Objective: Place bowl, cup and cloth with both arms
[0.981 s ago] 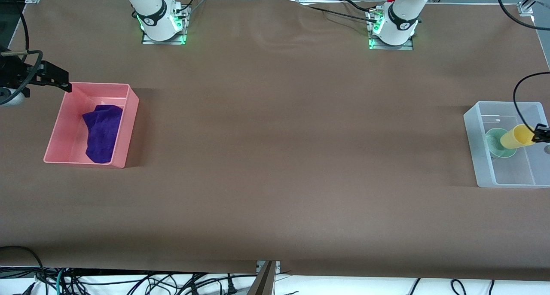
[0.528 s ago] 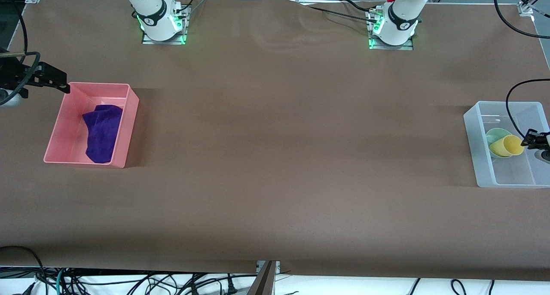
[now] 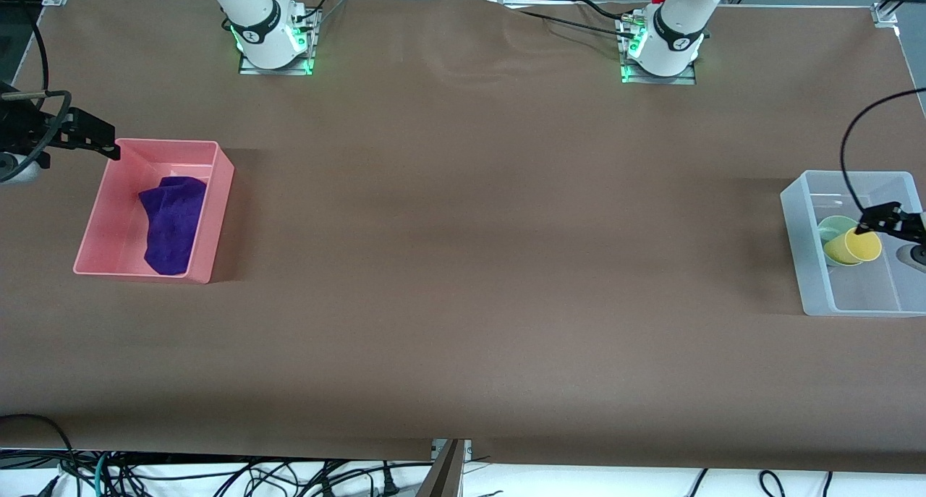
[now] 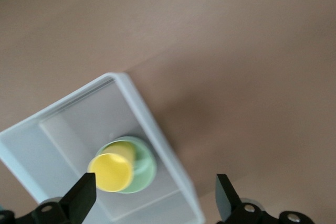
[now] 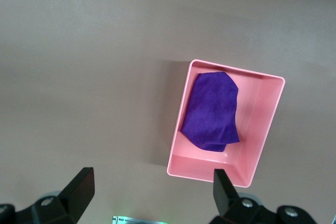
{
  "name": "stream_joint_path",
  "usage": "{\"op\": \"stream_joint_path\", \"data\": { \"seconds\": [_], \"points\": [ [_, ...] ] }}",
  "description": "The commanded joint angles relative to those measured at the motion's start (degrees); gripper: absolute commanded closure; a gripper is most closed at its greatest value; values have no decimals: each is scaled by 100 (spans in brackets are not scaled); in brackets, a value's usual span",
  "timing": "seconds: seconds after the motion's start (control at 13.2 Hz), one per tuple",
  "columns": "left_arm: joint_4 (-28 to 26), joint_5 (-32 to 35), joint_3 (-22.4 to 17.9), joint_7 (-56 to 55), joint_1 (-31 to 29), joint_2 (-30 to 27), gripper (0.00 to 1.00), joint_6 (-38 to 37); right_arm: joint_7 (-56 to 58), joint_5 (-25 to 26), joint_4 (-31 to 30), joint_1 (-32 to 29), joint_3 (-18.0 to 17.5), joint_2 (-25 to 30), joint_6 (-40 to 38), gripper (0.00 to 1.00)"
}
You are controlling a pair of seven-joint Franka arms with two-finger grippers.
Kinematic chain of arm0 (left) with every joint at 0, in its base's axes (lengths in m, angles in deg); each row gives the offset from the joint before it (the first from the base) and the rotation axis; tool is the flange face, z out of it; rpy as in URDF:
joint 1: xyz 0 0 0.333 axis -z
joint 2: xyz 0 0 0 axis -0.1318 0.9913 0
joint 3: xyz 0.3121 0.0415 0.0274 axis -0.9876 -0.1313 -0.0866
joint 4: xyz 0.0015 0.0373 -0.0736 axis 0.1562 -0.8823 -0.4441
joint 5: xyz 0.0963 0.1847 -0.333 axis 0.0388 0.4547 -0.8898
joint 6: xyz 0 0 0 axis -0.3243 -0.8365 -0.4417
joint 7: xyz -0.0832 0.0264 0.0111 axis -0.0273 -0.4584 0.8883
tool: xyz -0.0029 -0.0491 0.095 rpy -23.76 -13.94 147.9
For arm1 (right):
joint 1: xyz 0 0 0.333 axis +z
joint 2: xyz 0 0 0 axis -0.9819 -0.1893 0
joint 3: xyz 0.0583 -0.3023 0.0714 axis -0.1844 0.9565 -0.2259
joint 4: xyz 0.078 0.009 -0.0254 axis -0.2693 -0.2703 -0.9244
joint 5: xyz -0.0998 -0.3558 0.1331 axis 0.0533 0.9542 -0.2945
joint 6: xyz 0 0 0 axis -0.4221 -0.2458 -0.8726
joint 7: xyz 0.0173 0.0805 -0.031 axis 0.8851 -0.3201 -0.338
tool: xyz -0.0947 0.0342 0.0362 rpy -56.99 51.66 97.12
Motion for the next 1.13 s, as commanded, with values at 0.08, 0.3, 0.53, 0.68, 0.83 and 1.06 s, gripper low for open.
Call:
{"op": "stream_joint_path", "data": {
  "seconds": [0.08, 0.3, 0.53, 0.68, 0.83, 1.06],
  "points": [
    [-194, -199, 794, -1478, -40, -71, 0, -508, -11, 41, 8, 24, -35, -8, 43, 0],
    [-326, -401, 544, -2830, 940, -306, 0, -536, -46, 32, 8, 24, -35, -17, 61, 0],
    [-369, -969, -422, -3380, 2163, -939, 0, -492, -2, 41, 8, 15, -17, -17, 69, 0],
    [-727, -1411, -1274, -3582, 2778, -1500, 0, -30, 6, 41, 8, 15, -26, -17, 157, 0],
    [-1403, -1403, -1480, -3609, 2887, -2115, 0, 430, 7, 41, 8, 15, -26, -17, 166, 0],
    [-2134, -1368, -1480, -3819, 2948, -2706, 0, 449, 7, 41, 8, 7, -17, -17, 149, 0]
  ]
}}
